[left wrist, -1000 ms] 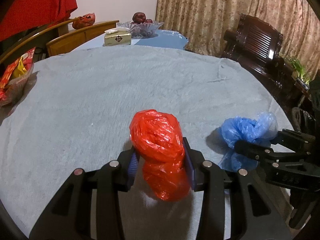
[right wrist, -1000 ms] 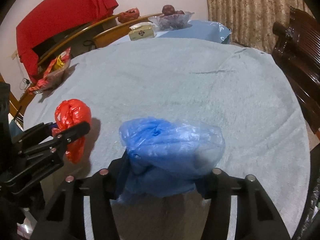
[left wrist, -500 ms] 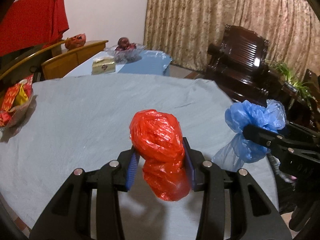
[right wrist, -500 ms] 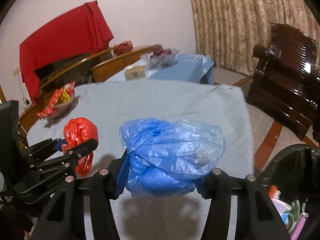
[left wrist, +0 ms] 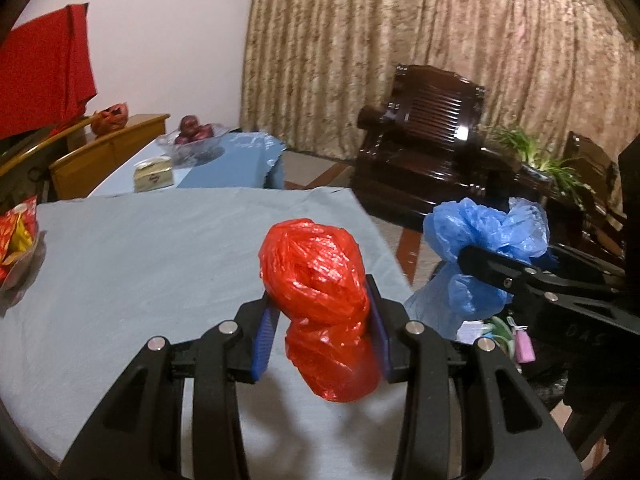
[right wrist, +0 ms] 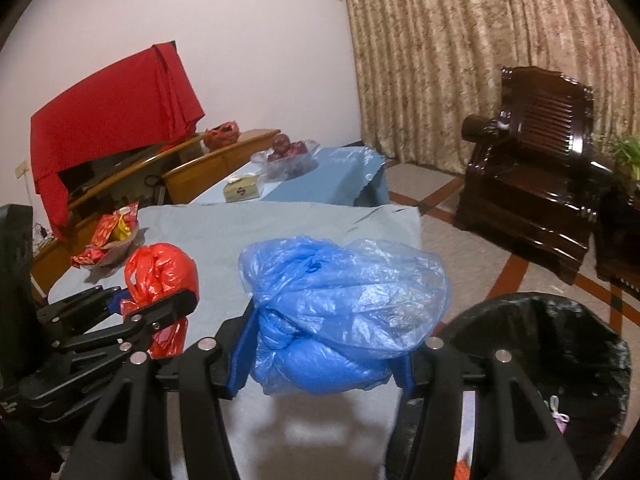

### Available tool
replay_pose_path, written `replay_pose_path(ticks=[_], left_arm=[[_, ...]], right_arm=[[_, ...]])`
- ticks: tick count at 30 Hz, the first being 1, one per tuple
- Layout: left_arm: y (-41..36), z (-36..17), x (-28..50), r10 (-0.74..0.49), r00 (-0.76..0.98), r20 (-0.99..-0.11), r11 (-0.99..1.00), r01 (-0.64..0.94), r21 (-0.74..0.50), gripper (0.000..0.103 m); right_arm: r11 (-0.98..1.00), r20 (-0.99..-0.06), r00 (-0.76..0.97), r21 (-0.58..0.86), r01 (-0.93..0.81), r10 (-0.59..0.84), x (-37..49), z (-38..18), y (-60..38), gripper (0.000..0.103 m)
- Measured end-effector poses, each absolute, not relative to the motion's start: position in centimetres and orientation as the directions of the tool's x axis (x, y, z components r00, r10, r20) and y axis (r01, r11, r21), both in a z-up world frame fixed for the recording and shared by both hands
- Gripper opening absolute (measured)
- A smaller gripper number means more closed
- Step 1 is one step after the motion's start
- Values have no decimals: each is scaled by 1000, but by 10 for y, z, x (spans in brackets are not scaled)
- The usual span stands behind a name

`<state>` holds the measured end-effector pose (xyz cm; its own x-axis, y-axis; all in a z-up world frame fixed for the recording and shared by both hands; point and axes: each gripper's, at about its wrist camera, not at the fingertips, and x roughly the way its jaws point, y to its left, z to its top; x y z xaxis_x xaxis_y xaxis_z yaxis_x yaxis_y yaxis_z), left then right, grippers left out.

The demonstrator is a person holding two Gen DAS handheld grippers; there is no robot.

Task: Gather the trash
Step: 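Lift both bags and carry them over the black bin, then open both grippers to drop the bags into the bin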

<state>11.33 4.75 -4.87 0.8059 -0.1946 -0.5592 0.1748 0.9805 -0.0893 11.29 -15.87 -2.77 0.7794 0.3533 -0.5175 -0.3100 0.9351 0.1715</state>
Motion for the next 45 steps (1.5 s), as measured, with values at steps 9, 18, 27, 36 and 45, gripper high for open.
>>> replay_pose_path(ticks=[9,18,27,36,45], left_arm=[[-6,-34,101,-279,800,-531,956,281,-80,39],[-65,-34,102,-376,763,-526,913,401,-72,39],[-120,-49,112,-451,712,-539,866,495,-70,39],[-169,-79,131,-493,664,-562,823,565,-56,39],[-204,-114,160,-503,625,-597,800,599,-46,39]], right_arm=[[961,-487,828,148,-233,276,87,-13,-211,55],[983,-487,855,138,-124,176,75,-13,-271,56],[991,-503,859,133,-29,92,68,-23,-318,57],[992,-553,833,121,42,33,78,-49,-354,57],[990,-584,811,133,55,33,101,-81,-376,57]])
